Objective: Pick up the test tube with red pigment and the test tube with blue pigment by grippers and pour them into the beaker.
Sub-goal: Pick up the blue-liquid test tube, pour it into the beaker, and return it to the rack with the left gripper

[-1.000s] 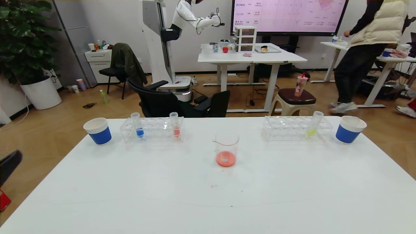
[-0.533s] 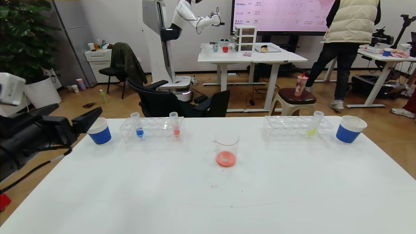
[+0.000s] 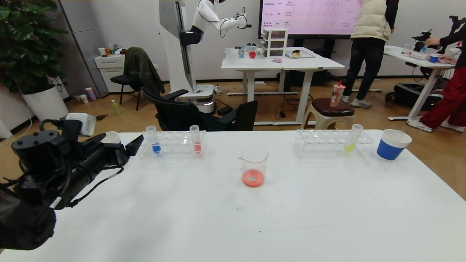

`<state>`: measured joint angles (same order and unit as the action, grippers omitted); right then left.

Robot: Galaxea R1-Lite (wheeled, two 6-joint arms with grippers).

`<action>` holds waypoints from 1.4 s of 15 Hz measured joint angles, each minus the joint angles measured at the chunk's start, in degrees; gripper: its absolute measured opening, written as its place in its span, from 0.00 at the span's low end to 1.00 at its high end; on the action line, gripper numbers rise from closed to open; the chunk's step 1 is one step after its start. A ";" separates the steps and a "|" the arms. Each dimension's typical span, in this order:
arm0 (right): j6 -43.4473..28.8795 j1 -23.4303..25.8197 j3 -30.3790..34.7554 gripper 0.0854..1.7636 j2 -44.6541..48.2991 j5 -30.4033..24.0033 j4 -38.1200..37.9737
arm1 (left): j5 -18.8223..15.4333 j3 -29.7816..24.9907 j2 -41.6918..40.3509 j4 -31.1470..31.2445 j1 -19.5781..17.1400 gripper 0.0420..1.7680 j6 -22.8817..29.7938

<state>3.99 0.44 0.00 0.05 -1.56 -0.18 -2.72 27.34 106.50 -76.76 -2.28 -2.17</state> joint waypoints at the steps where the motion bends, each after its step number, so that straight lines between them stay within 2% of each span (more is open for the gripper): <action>1: 0.00 0.00 0.00 0.98 0.00 0.02 0.00 | 0.02 -0.52 2.93 -3.52 -0.17 0.99 0.24; 3: 0.00 0.00 0.00 0.98 0.00 0.00 0.00 | 0.00 -1.16 8.44 -8.90 -0.28 0.99 0.44; 7: 0.00 0.00 0.00 0.98 0.00 0.00 0.00 | 0.00 1.82 14.84 -10.20 0.11 0.99 0.60; 11: 0.00 0.00 0.00 0.98 0.00 0.00 0.00 | 0.71 9.45 17.65 -9.84 0.90 0.99 0.52; 16: 0.02 0.00 0.00 0.98 0.00 0.00 0.02 | 1.32 21.30 23.32 -5.68 1.18 0.99 0.38; 21: 0.02 0.02 0.00 0.98 0.00 0.00 0.00 | 1.43 26.06 27.68 -5.57 1.24 0.99 0.66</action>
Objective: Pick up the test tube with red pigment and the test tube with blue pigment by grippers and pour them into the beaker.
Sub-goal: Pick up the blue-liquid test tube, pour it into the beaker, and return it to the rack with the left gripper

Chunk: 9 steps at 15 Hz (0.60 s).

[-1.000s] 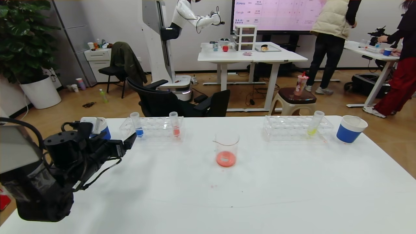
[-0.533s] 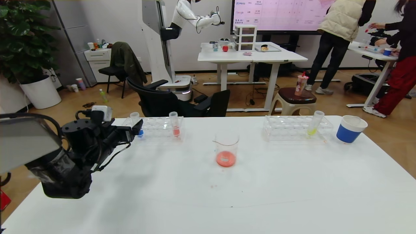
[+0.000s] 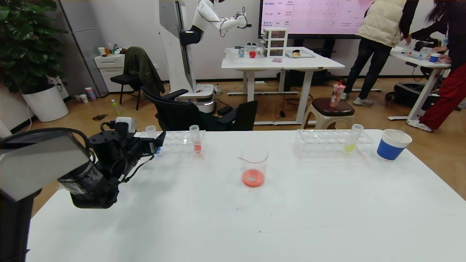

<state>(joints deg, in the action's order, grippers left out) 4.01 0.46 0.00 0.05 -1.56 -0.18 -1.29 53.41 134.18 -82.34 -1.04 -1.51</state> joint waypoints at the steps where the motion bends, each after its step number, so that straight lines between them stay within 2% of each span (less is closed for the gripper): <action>1: -0.02 0.00 0.00 0.98 0.00 0.00 0.00 | -0.02 0.43 0.30 0.00 0.00 0.99 0.00; 4: -0.02 -0.02 0.00 0.98 0.00 0.00 0.00 | -0.07 1.37 0.79 -0.05 0.00 0.99 0.04; 5: -0.02 -0.02 0.00 0.98 0.00 0.02 0.00 | -0.02 1.41 0.83 -0.16 0.05 0.93 0.06; 6: -0.02 -0.02 0.00 0.98 0.00 0.02 0.00 | -0.02 1.41 0.83 -0.27 0.10 0.77 0.09; 8: 0.00 -0.02 0.00 0.98 0.00 0.00 0.00 | -0.20 1.44 0.82 -0.30 0.20 0.28 0.06; 9: 0.00 -0.02 0.00 0.98 0.00 0.00 0.02 | -0.07 1.44 0.79 -0.29 0.30 0.17 0.06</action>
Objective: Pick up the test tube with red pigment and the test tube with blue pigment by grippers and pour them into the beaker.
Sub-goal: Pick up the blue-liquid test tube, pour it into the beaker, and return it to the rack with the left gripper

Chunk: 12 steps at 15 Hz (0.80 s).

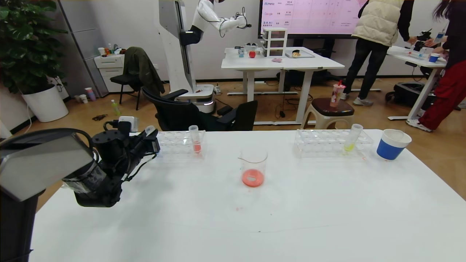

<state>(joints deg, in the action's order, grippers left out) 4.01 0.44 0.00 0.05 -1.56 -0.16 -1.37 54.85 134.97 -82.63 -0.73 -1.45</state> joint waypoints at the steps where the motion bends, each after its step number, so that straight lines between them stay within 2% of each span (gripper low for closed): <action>1: -0.02 -0.04 0.00 0.98 0.00 0.02 -0.02 | 0.02 0.00 -0.05 0.05 0.00 0.18 -0.02; 2: 0.00 -0.02 0.00 0.98 0.00 0.02 -0.02 | 0.10 0.00 -0.09 0.05 0.07 0.29 -0.06; 7: 0.00 0.02 0.00 0.98 0.00 0.02 -0.02 | 0.38 0.00 -1.60 1.27 0.76 0.27 -0.44; 12: 0.00 0.00 0.00 0.98 0.00 0.00 -0.02 | 0.32 2.43 -8.52 11.24 1.33 0.27 -0.50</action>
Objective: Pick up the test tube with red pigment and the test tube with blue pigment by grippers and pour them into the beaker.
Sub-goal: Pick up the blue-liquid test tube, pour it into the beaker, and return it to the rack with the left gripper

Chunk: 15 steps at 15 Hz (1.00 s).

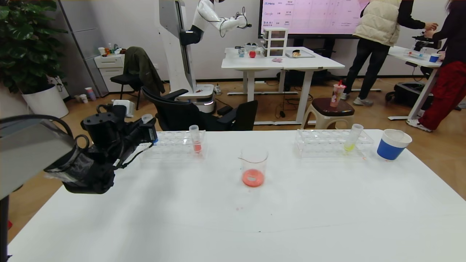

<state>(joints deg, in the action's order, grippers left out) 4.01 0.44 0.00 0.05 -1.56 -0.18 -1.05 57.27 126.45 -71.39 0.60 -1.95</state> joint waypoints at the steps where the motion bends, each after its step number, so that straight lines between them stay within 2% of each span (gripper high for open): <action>1: 0.00 0.02 0.00 0.98 0.00 0.00 0.00 | -0.07 0.67 -2.00 2.40 0.06 0.27 0.00; 5: 0.00 0.00 0.00 0.98 0.00 0.00 0.02 | -0.63 2.05 -7.59 6.73 0.52 0.27 0.02; 8: 0.00 0.00 0.00 0.98 0.00 0.00 0.00 | -1.40 2.97 -9.97 7.11 2.99 0.27 -0.02; 11: 0.00 0.00 0.00 0.98 0.00 0.02 0.00 | -1.78 6.06 -11.41 11.43 8.28 0.27 -0.28; 15: 0.00 0.00 0.00 0.98 0.00 0.00 0.00 | -3.94 10.92 -12.89 18.77 18.16 0.27 -0.89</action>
<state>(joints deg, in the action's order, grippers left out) 4.01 0.44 0.00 0.05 -1.56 -0.18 -4.99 68.19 113.57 -52.61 18.76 -2.84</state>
